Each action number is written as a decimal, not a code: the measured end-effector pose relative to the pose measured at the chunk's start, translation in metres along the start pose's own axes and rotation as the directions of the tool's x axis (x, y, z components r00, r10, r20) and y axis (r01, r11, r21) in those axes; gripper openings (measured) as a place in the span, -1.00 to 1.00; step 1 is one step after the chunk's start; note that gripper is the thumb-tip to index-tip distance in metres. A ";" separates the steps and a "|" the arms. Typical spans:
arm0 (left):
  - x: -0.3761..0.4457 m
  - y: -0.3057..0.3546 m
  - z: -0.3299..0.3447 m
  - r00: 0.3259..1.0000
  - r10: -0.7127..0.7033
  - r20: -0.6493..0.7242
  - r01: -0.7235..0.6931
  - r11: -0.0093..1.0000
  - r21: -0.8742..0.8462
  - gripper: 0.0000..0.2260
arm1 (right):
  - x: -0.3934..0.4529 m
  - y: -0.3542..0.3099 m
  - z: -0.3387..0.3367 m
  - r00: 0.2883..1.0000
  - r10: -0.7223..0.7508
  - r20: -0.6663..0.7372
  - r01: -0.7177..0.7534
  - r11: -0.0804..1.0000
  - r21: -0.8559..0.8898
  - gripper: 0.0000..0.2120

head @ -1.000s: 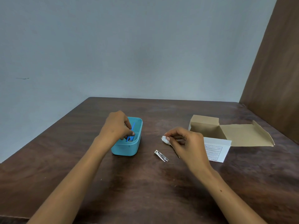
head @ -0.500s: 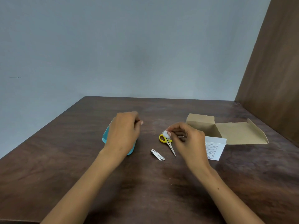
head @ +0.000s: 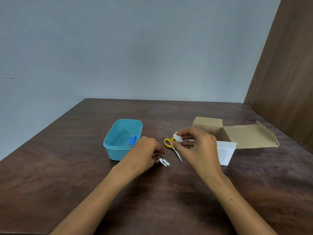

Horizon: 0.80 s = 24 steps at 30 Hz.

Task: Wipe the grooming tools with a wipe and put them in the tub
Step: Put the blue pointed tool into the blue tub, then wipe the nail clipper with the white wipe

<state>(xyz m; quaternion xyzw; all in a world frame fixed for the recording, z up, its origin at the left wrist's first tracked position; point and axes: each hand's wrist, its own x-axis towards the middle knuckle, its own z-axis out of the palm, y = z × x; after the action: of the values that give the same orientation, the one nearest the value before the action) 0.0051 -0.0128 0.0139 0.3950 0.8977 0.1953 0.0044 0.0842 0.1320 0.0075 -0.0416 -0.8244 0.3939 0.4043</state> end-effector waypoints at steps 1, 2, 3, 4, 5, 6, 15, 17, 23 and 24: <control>0.001 0.000 0.001 1.000 0.008 0.013 -0.008 1.000 0.009 -0.71 | 0.000 0.000 0.000 1.000 0.018 0.014 -0.019 1.000 0.011 -0.80; 0.001 0.000 0.001 1.000 0.013 0.025 -0.013 1.000 0.015 -0.71 | 0.000 0.000 -0.001 0.999 0.036 0.023 -0.037 0.999 0.022 -0.79; 0.002 0.000 0.002 0.999 0.017 0.035 -0.018 1.000 0.018 -0.72 | 0.000 0.000 -0.002 0.998 0.049 0.028 -0.050 0.998 0.031 -0.80; 0.002 -0.001 0.002 0.999 0.020 0.043 -0.021 1.000 0.022 -0.73 | 0.000 0.001 -0.003 0.998 0.055 0.032 -0.056 0.998 0.036 -0.81; 0.002 -0.001 0.002 0.999 0.023 0.048 -0.024 0.999 0.025 -0.75 | 0.000 0.001 -0.003 0.998 0.056 0.035 -0.057 0.998 0.035 -0.84; 0.002 -0.001 0.003 0.998 0.027 0.049 -0.028 0.999 0.025 -0.77 | 0.000 0.002 -0.004 0.998 0.056 0.038 -0.057 0.998 0.032 -0.86; -0.003 0.000 0.015 0.970 -0.045 -0.240 -0.026 0.958 -0.285 -0.89 | 0.001 -0.001 -0.006 0.997 0.058 0.057 -0.062 0.995 0.073 -0.90; -0.005 0.002 0.018 0.953 -0.067 -0.296 -0.047 0.931 -0.363 -0.88 | 0.002 -0.002 -0.007 0.996 0.066 0.060 -0.071 0.993 0.095 -0.91; -0.009 0.006 0.018 0.918 -0.170 -0.359 -0.062 0.832 -0.551 -0.88 | 0.001 -0.001 -0.005 0.990 0.134 0.052 -0.140 0.978 0.154 -0.77; -0.009 0.006 0.017 0.914 -0.185 -0.361 -0.061 0.817 -0.573 -0.88 | 0.001 -0.001 -0.004 0.991 0.123 0.045 -0.128 0.982 0.139 -0.74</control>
<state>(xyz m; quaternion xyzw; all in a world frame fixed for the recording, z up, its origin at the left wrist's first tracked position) 0.0189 -0.0094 -0.0012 0.2965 0.7912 0.5321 -0.0544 0.0871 0.1343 0.0103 -0.0576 -0.7973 0.4767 0.3656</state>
